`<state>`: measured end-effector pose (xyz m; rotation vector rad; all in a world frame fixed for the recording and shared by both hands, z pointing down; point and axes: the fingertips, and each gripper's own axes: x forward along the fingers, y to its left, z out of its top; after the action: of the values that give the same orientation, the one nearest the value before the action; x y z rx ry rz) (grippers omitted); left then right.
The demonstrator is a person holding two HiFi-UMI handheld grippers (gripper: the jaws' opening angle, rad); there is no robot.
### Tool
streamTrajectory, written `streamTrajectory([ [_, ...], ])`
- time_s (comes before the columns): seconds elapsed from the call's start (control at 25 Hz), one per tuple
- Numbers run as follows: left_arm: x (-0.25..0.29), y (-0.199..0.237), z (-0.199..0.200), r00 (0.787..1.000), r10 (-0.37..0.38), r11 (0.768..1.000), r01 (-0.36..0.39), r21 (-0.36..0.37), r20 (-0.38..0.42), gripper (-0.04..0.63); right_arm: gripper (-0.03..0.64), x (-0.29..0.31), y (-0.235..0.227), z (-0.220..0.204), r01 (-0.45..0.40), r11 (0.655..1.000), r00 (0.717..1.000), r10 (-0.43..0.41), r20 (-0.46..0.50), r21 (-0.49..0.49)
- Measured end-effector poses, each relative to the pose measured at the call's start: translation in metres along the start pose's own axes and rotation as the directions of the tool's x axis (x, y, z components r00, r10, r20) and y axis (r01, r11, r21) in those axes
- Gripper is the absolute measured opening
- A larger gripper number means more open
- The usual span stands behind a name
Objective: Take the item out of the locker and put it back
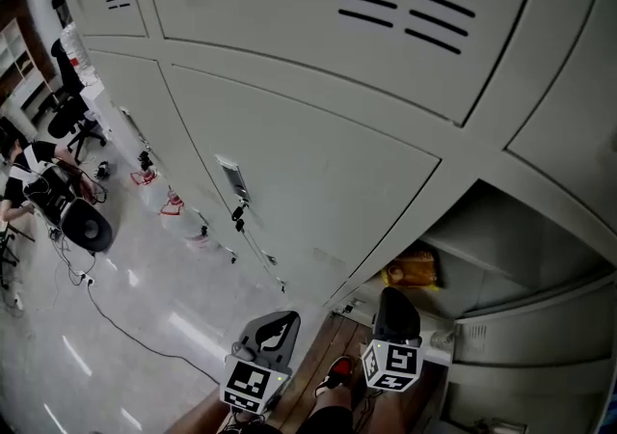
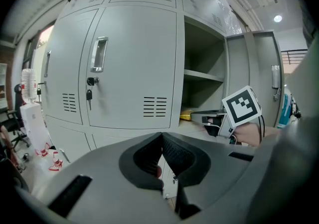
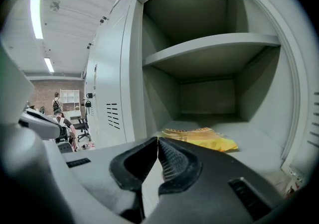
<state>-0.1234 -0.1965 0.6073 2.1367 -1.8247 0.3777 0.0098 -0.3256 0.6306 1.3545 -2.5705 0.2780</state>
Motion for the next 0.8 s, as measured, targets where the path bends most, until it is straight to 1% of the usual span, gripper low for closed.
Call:
streamTrajectory([
  [0.32, 0.000, 0.003, -0.018, 0.999, 0.016, 1.000, -0.016, -0.002, -0.029, 0.021, 0.018, 0.004, 0.003, -0.017, -0.011, 1.000, 1.000, 0.011, -0.016, 0.023],
  [0.48, -0.002, 0.006, -0.018, 0.999, 0.024, 1.000, -0.024, -0.003, -0.026, 0.021, 0.018, 0.005, 0.004, -0.019, -0.013, 0.999, 1.000, 0.014, -0.016, 0.036],
  [0.6, -0.003, 0.006, -0.016, 0.999, 0.025, 1.000, -0.025, -0.001, -0.022, 0.021, 0.018, 0.005, 0.008, -0.020, -0.033, 0.998, 0.999, 0.034, -0.019, 0.055],
  [0.64, -0.004, 0.007, -0.016, 0.999, 0.026, 1.000, -0.026, -0.002, -0.022, 0.021, 0.048, 0.004, 0.010, -0.020, -0.038, 0.998, 0.999, 0.039, -0.021, 0.060],
  [0.68, -0.005, 0.007, -0.016, 0.999, 0.026, 1.000, -0.026, -0.003, -0.022, 0.021, 0.126, 0.003, 0.011, -0.020, -0.038, 0.997, 0.999, 0.040, -0.021, 0.062],
  [0.72, -0.006, 0.008, -0.015, 0.999, 0.026, 1.000, -0.026, -0.003, -0.020, 0.021, 0.164, 0.002, 0.011, -0.019, -0.035, 0.997, 0.999, 0.036, -0.018, 0.062],
  [0.8, -0.008, 0.008, -0.011, 1.000, 0.023, 1.000, -0.023, 0.002, -0.010, 0.021, 0.196, -0.001, 0.010, -0.016, -0.023, 0.998, 1.000, 0.024, -0.010, 0.059],
])
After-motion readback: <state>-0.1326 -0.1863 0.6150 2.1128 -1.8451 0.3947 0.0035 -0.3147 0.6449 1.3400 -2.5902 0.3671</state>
